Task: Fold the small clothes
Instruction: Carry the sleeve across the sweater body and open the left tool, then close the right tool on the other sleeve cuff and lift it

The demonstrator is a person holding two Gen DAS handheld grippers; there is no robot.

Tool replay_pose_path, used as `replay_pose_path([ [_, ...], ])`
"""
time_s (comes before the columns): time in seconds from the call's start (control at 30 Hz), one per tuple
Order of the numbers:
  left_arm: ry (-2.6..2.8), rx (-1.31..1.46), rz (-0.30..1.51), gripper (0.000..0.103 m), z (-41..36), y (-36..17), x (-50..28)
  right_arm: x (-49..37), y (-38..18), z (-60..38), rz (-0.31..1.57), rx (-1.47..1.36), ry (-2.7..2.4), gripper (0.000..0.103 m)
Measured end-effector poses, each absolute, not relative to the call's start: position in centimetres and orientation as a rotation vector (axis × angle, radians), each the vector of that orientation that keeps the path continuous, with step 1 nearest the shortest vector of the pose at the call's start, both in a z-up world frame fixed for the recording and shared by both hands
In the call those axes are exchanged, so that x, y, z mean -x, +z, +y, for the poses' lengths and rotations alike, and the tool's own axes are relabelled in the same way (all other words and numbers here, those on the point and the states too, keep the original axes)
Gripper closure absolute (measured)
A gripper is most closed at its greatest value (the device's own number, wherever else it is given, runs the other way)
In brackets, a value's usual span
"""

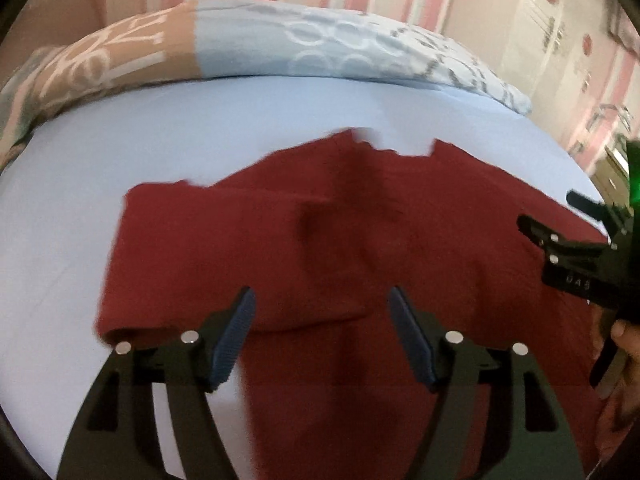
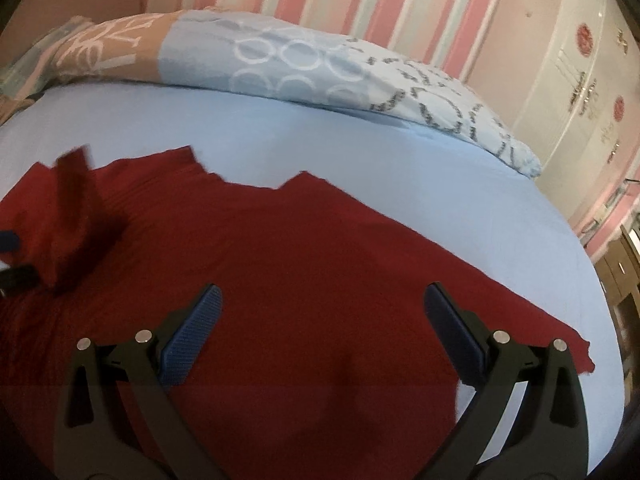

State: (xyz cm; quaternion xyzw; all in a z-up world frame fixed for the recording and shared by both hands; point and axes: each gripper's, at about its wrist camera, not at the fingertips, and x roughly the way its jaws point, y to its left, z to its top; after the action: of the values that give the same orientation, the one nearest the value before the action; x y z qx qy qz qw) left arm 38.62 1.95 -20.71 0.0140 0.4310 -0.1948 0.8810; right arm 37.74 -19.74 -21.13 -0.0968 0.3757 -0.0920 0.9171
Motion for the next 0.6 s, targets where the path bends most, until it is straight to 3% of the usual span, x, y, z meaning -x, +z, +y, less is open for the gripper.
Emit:
replay_pose_path([
  [0.37,-0.269,-0.067,0.891,0.033,4.6,-21.8,-40.9,-39.0,-22.4,-14.3,0.808,0.272,0.016,0.005],
  [0.6,-0.282,-0.057,0.896,0.032,5.4,-22.2,-40.8,-40.5,-23.6,-14.7,0.872,0.163,0.208,0.014],
])
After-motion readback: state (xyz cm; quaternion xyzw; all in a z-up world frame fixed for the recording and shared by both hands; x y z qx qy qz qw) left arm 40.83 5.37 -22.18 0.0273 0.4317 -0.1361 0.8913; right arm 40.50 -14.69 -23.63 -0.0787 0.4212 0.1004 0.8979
